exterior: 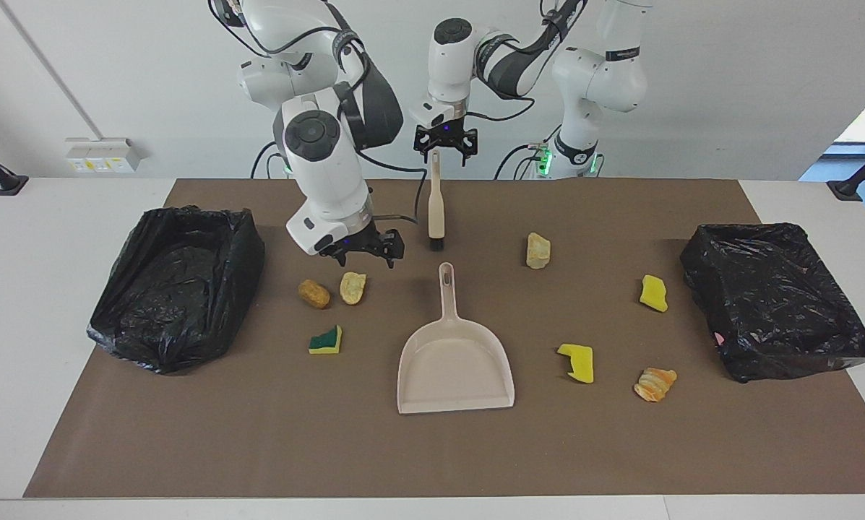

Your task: Sweep and dump trash in bin

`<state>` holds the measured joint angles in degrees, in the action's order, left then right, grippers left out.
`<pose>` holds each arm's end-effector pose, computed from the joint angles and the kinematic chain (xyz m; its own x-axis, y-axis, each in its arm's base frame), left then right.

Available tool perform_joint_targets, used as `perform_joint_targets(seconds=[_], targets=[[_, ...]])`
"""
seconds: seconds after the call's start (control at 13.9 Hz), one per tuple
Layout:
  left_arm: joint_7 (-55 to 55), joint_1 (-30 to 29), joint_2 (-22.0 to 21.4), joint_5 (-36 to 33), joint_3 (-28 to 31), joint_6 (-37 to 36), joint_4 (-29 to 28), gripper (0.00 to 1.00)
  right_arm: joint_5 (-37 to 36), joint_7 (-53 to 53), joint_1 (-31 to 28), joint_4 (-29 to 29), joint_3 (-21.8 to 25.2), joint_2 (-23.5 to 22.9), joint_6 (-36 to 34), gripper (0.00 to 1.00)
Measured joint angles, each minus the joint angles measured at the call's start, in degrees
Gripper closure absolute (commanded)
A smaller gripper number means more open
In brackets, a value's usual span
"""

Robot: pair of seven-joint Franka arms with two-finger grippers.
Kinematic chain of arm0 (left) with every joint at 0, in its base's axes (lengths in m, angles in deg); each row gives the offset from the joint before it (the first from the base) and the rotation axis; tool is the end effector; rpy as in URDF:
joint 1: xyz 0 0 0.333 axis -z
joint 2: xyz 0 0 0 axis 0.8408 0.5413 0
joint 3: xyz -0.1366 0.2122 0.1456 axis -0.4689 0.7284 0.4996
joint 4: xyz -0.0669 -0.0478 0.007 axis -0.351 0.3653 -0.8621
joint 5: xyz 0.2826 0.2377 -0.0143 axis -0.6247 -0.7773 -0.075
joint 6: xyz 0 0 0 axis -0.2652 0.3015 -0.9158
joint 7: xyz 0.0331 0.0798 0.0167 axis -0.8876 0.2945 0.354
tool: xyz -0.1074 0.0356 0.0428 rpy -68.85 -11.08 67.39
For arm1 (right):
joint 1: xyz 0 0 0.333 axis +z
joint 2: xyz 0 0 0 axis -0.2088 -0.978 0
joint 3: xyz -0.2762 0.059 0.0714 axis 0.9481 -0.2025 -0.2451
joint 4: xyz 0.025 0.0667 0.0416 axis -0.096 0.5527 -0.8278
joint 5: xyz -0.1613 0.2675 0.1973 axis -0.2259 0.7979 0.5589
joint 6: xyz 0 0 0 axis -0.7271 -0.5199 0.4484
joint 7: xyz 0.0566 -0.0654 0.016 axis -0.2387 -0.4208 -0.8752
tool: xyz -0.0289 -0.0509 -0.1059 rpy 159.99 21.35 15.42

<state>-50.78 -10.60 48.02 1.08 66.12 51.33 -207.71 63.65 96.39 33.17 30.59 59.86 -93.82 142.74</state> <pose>0.1863 -0.4146 0.3777 0.9864 -0.1590 -0.0428 -0.1580 -0.9871 0.0251 0.5723 0.2261 0.4269 0.9810 -0.1334 -0.1410 -0.1486 -0.9834 -0.1037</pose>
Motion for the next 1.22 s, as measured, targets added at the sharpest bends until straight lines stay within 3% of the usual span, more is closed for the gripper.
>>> perform_joint_targets(seconds=[0.36,0.43,0.65,0.93,1.0,1.08,1.22], targets=[[-2.05,1.11,5.10,0.06,0.31,4.80,-0.62,0.00,4.69,5.50,2.82,-1.16,-0.38,-4.59,5.40,0.00],[-2.05,1.20,6.01,0.07,0.29,5.03,-0.62,0.05,4.73,7.13,4.23,-1.21,-0.79,-5.82,7.46,0.00],[-2.12,1.50,7.88,0.08,0.29,5.86,-0.60,0.33,4.74,10.27,7.64,-1.45,-2.12,-10.05,13.74,0.00],[-2.48,1.72,8.08,0.15,0.30,5.85,-0.60,0.70,4.67,10.42,8.79,-3.50,-2.20,-13.62,15.21,0.02],[-2.61,1.73,8.08,0.21,0.30,5.68,-0.60,0.86,4.44,10.40,8.69,-3.70,-2.16,-13.69,15.21,0.14],[-2.78,1.73,8.08,0.26,0.34,5.16,-0.56,1.00,4.08,10.30,8.56,-3.90,-2.12,-13.69,15.21,0.34],[-2.91,1.71,7.95,0.29,0.77,2.54,-0.18,1.00,3.42,9.77,8.52,-4.11,-2.08,-13.68,15.19,0.94]])
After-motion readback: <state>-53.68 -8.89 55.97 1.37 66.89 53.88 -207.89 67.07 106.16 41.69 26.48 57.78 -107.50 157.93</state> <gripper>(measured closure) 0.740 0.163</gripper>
